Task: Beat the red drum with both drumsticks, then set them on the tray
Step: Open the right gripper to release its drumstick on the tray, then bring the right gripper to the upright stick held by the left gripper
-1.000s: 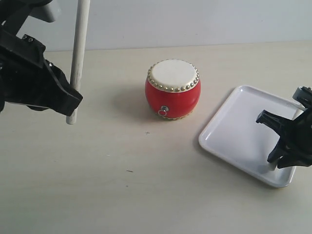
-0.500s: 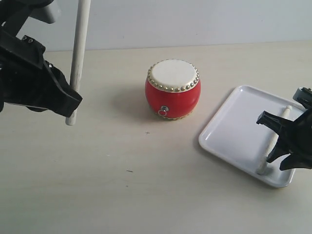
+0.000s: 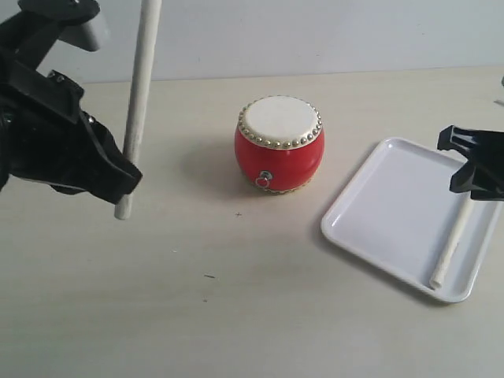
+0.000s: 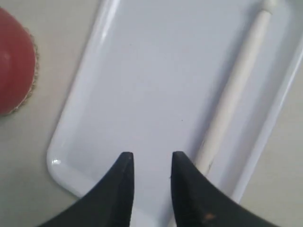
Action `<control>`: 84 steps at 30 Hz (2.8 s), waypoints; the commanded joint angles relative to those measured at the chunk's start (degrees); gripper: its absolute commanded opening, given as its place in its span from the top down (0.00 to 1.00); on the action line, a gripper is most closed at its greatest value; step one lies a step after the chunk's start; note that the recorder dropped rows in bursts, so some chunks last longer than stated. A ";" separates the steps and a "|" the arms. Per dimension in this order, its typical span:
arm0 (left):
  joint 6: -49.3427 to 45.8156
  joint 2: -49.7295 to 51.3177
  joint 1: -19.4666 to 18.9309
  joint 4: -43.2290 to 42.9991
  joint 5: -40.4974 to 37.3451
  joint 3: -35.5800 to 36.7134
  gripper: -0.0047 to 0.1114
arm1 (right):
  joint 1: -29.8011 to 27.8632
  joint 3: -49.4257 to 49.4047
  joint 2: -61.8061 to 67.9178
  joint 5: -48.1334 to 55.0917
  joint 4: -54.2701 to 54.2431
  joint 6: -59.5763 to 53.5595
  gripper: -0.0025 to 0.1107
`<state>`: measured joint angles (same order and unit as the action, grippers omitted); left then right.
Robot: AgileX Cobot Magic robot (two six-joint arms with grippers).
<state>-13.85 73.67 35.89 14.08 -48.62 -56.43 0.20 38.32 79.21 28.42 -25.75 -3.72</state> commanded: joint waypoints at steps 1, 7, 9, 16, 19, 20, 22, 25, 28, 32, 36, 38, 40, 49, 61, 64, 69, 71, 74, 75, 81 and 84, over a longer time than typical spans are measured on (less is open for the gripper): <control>-7.04 3.32 0.00 11.29 -0.69 0.14 0.96 | -0.17 -0.09 -4.79 3.37 -0.15 -8.68 0.74; -14.29 8.49 0.00 23.44 -0.49 0.54 0.96 | -0.17 -0.09 -8.64 12.44 -29.77 -40.04 0.74; -14.68 9.64 0.00 26.58 1.00 1.91 0.96 | -0.17 -0.09 -8.05 21.68 -41.45 -54.02 0.74; -27.05 9.42 0.00 41.48 5.54 6.59 0.96 | 4.63 -0.09 -6.83 25.35 -49.30 -63.78 0.60; -32.91 9.42 0.00 46.25 5.54 8.00 0.96 | 8.49 -0.09 -6.05 23.14 -49.20 -66.11 0.55; -33.74 9.42 0.00 46.26 5.29 8.08 0.96 | 9.59 -0.09 -5.77 21.94 -49.31 -66.66 0.55; -33.74 9.54 0.00 46.00 3.96 8.08 0.96 | 11.14 -0.09 -5.35 19.93 -49.71 -66.66 0.53; -33.85 9.54 0.00 45.88 2.45 8.08 0.96 | 13.21 -0.09 -4.68 19.51 -50.81 -67.67 0.48; -33.85 9.65 0.00 45.75 2.45 8.08 0.96 | 15.50 -0.09 -3.95 18.95 -52.78 -69.88 0.46; -34.18 9.65 0.00 45.75 2.33 8.08 0.96 | 18.75 -0.09 -2.38 15.55 -57.38 -74.23 0.46; -35.85 9.65 0.00 45.52 2.33 8.08 0.96 | 21.21 0.44 -0.59 15.12 -59.90 -75.83 0.46; -35.97 9.65 0.00 45.65 2.33 8.08 0.96 | 22.43 1.31 0.12 14.90 -59.90 -75.83 0.46; -36.62 9.65 0.00 45.63 2.33 8.08 0.96 | 23.41 2.42 0.76 14.91 -60.06 -76.07 0.46; -36.89 9.65 0.00 45.64 3.22 8.08 0.96 | 24.11 5.39 2.23 17.14 -60.82 -76.07 0.46; -36.86 9.65 0.00 47.71 4.71 8.08 0.96 | 24.11 5.39 2.32 21.21 -59.14 -75.56 0.46; -37.90 9.65 0.00 47.84 5.11 8.08 0.96 | 24.11 5.39 4.03 21.20 -62.02 -77.14 0.46; -38.32 9.65 0.00 48.28 5.34 8.08 0.96 | 24.11 5.39 5.69 22.34 -64.04 -78.80 0.46; -38.32 9.65 0.00 48.28 5.64 8.08 0.96 | 24.11 5.39 5.69 23.16 -65.56 -80.03 0.46; -38.32 9.65 0.00 48.28 5.77 8.08 0.96 | 24.11 5.39 5.69 23.83 -65.93 -80.50 0.46; -38.32 9.65 0.00 48.28 5.77 8.08 0.96 | 24.11 5.39 5.69 23.92 -65.93 -80.50 0.46; -38.32 9.65 0.00 48.28 5.90 8.08 0.96 | 24.86 5.39 5.69 23.92 -66.19 -80.62 0.46; -38.32 9.65 0.00 48.28 5.90 8.08 0.96 | 27.03 5.39 5.78 20.67 -66.19 -82.13 0.46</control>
<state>-51.87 83.42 35.89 61.54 -43.00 -48.69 25.64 43.23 84.80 51.03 -91.39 -84.06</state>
